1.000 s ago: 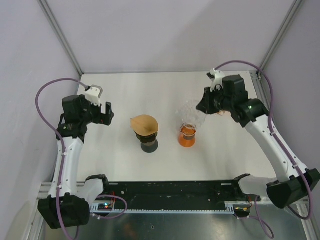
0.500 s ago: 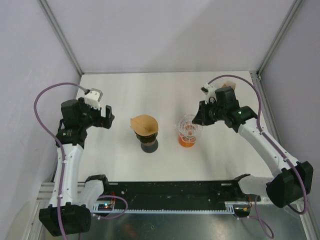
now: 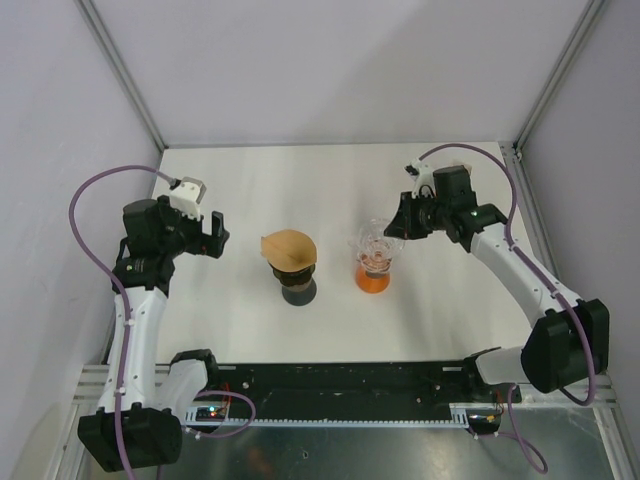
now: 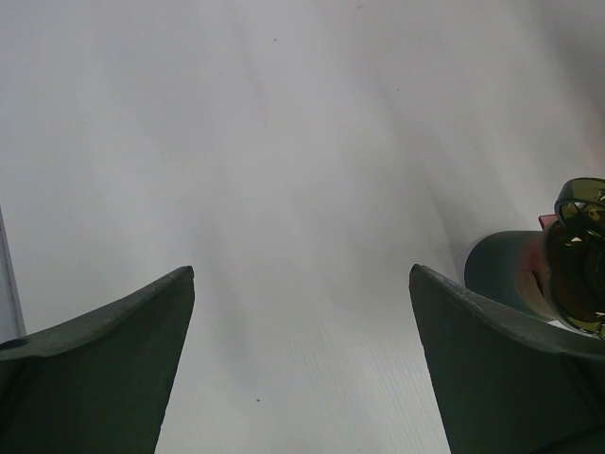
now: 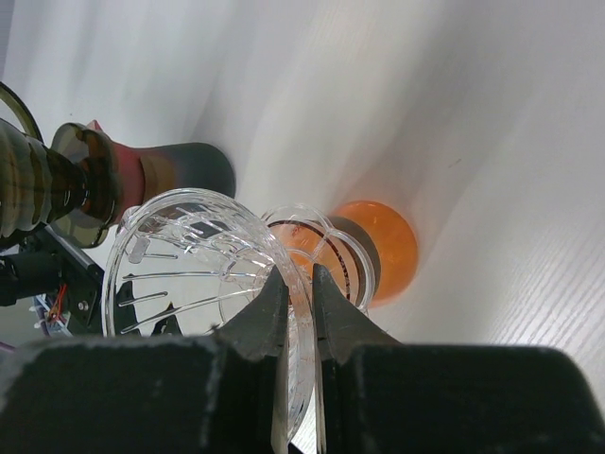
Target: Place the coffee filter in the dripper
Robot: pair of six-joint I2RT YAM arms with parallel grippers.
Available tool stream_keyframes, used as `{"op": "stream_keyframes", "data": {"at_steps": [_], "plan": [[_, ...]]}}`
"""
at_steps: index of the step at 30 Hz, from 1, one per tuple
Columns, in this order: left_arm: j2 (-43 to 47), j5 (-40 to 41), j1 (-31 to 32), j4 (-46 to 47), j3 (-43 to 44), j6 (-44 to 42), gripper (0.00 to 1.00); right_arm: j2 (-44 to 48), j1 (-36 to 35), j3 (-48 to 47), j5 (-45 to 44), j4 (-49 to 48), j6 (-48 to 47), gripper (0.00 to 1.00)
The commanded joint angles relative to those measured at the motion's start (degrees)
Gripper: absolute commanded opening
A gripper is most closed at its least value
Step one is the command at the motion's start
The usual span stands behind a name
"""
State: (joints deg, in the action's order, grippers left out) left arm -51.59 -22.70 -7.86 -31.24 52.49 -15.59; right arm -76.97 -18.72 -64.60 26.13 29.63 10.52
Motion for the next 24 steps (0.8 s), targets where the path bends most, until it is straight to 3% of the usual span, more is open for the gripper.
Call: {"op": "stream_keyframes", "data": {"at_steps": [1,24], "plan": [[0.2,-0.1,-0.4,0.4,-0.1,-1.5,1.0,-1.6,0.5,-0.8,2.5,-4.3,-0.2,0.0],[0.0,0.0,-0.4,0.4,-0.1,-1.9,1.0,-2.3,1.0,-0.8,5.2,-5.0,-1.9,0.0]]}}
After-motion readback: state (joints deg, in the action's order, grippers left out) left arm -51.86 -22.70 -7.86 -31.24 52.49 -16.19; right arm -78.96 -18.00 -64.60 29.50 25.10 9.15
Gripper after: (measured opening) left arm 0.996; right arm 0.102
